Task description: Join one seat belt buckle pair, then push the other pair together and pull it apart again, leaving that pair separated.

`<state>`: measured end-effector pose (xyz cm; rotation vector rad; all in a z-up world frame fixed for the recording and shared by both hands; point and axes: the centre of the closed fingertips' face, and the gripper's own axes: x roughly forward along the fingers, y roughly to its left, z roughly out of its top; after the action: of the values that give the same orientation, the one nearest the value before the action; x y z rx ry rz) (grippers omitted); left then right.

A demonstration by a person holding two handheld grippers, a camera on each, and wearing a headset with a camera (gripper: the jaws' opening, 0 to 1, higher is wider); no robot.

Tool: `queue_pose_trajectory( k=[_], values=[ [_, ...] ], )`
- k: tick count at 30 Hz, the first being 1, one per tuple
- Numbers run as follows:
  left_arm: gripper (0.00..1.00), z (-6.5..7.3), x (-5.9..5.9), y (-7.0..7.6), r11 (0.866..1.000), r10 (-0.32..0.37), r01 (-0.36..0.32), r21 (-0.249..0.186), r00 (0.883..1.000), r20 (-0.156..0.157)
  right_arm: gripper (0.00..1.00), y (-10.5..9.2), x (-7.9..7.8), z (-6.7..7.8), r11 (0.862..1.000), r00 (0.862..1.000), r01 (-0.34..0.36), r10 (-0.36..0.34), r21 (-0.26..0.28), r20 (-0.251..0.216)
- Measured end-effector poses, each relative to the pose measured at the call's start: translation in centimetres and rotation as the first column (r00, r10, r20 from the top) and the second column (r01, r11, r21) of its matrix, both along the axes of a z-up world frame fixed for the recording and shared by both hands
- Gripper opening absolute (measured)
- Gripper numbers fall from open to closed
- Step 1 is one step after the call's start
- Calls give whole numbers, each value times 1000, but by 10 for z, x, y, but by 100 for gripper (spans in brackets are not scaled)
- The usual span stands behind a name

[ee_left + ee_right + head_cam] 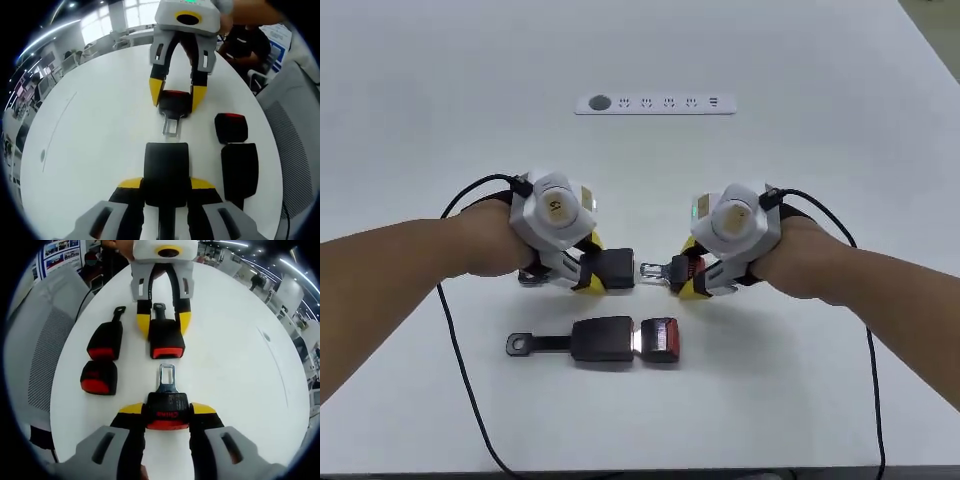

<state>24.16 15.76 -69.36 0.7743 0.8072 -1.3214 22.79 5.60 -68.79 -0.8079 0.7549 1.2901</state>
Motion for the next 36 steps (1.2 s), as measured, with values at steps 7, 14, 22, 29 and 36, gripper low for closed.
queue_pose_trajectory(
  k=[7,14,22,29,36],
  values=[
    [33,3,-4,-2,1000,7,-7,0,1000,-5,33,-34,-1,-1,999,1000,9,-9,-40,6],
    [33,3,-3,-1,1000,17,-17,3,1000,-1,33,-60,10,-4,997,999,31,-32,-76,-2],
    [34,4,-1,-1,1000,26,-26,18,1000,-7,34,-60,7,-6,995,998,47,-50,-92,-30],
    [35,3,0,-1,999,25,-24,35,1000,-13,41,-60,12,-4,992,998,59,-62,-112,-21],
    [41,17,-3,-10,995,96,-97,-21,995,-18,46,-64,7,2,987,989,146,-146,-68,19]
  ],
)
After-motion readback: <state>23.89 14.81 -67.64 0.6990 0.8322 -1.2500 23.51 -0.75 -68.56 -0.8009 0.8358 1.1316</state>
